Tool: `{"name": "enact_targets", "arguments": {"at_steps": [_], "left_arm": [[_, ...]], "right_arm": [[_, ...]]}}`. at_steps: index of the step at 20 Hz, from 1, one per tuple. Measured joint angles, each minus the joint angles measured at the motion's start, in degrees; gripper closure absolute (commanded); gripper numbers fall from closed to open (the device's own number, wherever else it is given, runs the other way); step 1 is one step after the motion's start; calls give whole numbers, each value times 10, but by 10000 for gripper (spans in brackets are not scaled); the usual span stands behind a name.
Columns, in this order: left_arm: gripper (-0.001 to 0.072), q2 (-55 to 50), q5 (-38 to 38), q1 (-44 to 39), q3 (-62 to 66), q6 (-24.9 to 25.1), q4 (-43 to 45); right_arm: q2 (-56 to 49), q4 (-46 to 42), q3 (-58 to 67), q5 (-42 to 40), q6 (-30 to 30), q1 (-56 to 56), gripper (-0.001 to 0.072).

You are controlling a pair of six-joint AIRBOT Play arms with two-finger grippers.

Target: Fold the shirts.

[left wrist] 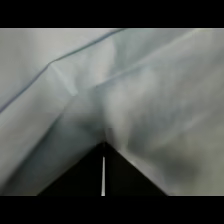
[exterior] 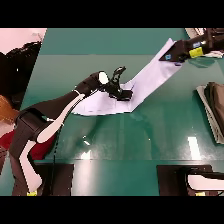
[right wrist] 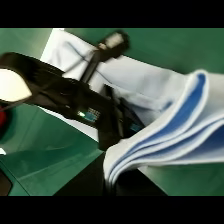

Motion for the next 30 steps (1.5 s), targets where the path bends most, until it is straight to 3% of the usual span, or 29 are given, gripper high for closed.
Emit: {"name": "enact_targets", "arguments": {"at_steps": [7, 14, 15, 16, 18, 24, 30], "left_arm": [[684, -6, -41, 17, 22, 5, -1], [683, 54, -163, 136, 95, 14, 73], [683, 76, -172, 163, 99, 14, 89], [683, 98, -177, 189, 101, 14, 101], [683, 146, -193, 248, 104, 15, 123], [683, 249, -217, 369, 107, 15, 146], [683, 280, -247, 393, 107, 17, 148]], "right_arm": [[-22, -1, 15, -29, 2, 64, 698], [-72, 23, 16, -82, -31, 153, 697], [-86, 44, 16, -104, -46, 173, 681], [-106, 70, 16, -134, -65, 198, 535], [-151, 127, 24, -192, -110, 244, 344], [-255, 197, 95, -239, -183, 307, 337], [-180, 44, -43, -194, -114, 207, 336]]}}
